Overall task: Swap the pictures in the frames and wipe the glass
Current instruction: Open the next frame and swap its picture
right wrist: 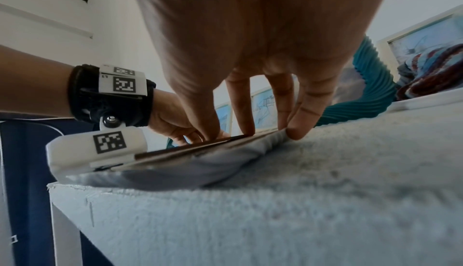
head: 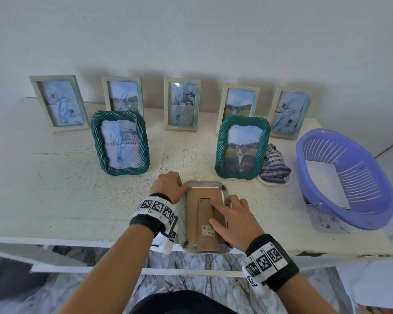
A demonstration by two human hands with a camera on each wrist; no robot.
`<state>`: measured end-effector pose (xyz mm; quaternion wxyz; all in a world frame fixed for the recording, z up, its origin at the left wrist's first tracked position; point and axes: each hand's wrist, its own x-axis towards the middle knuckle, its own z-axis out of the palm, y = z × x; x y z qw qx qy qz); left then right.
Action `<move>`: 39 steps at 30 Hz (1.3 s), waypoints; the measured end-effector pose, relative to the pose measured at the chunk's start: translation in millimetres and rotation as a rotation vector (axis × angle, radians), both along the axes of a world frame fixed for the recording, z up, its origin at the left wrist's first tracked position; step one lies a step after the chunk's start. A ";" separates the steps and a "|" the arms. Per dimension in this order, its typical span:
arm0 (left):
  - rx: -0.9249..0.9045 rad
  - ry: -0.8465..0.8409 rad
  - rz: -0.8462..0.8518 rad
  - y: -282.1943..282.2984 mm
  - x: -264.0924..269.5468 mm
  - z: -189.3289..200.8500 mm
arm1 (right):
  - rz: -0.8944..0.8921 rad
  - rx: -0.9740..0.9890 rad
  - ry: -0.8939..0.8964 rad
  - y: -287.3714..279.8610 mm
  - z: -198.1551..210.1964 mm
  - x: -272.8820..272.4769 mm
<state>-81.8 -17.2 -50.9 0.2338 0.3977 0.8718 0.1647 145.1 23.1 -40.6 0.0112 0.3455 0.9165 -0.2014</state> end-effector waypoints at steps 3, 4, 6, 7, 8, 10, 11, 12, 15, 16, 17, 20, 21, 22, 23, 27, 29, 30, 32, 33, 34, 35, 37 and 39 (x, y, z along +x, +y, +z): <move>0.051 -0.065 -0.020 -2.2 -5.0 -2.2 | -0.006 0.001 -0.001 0.3 -0.8 -0.2; 0.073 -0.088 -0.031 -3.8 -5.7 -1.7 | -0.005 0.004 -0.002 0.7 -0.8 -0.2; 0.113 -0.124 -0.043 -8.2 -5.5 -0.4 | -0.006 0.005 0.001 1.1 -1.7 -0.3; 0.131 -0.137 -0.043 -10.8 -4.3 0.6 | -0.010 0.001 0.006 1.0 -2.0 -0.4; 0.137 -0.141 -0.043 -13.7 -2.5 1.0 | -0.014 -0.004 0.011 0.8 -2.1 0.2; 0.111 -0.095 -0.063 -22.4 4.2 2.9 | -0.016 0.000 0.013 0.5 -2.0 0.7; 0.089 -0.057 -0.089 -28.2 8.6 3.6 | -0.013 0.005 0.008 0.4 -1.8 0.8; 0.078 -0.028 -0.125 -34.3 13.5 3.6 | -0.011 0.007 0.002 0.6 -1.5 0.8; 0.078 -0.015 -0.213 -52.7 27.4 -0.6 | -0.001 0.017 -0.003 1.7 -1.5 1.0; 0.074 -0.017 -0.224 -57.8 30.5 -3.7 | 0.001 0.020 0.000 1.9 -1.6 1.7; 0.077 -0.017 -0.229 -62.0 33.5 -6.1 | 0.004 0.017 0.008 1.9 -1.9 2.8; 0.106 0.004 -0.224 -69.1 38.9 -13.9 | 0.012 -0.032 0.084 1.2 -2.0 10.3; 0.109 0.021 -0.226 -70.4 40.1 -15.9 | 0.017 -0.052 0.125 0.9 -1.8 14.5; 0.106 0.041 -0.228 -71.0 40.9 -17.5 | 0.031 -0.071 0.162 0.7 -2.2 19.7; 0.097 0.064 -0.230 -71.3 41.5 -18.9 | 0.052 -0.090 0.190 0.3 -3.2 25.6; 0.091 0.117 -0.223 -70.8 42.7 -22.9 | 0.139 -0.149 0.219 -3.3 -8.5 50.0; 0.095 0.120 -0.224 -71.0 42.7 -23.1 | 0.189 -0.134 0.216 -5.9 -9.1 55.2; 0.102 0.122 -0.223 -71.3 42.9 -23.0 | 0.209 -0.127 0.214 -6.6 -9.3 55.4; 0.114 0.120 -0.218 -71.6 43.5 -22.3 | 0.236 -0.105 0.215 -6.9 -9.7 54.4; 0.116 0.119 -0.217 -71.7 43.9 -21.8 | 0.245 -0.097 0.212 -6.8 -9.9 53.8; 0.113 0.120 -0.217 -71.8 44.4 -21.6 | 0.254 -0.091 0.204 -6.3 -10.6 53.7; 0.109 0.121 -0.216 -71.7 44.4 -21.5 | 0.265 -0.080 0.193 -5.2 -11.5 53.0; 0.107 0.126 -0.216 -71.5 44.4 -21.5 | 0.287 -0.043 0.172 -2.5 -12.9 51.6; 0.111 0.124 -0.212 -71.2 44.3 -21.5 | 0.305 -0.006 0.168 0.5 -14.0 50.4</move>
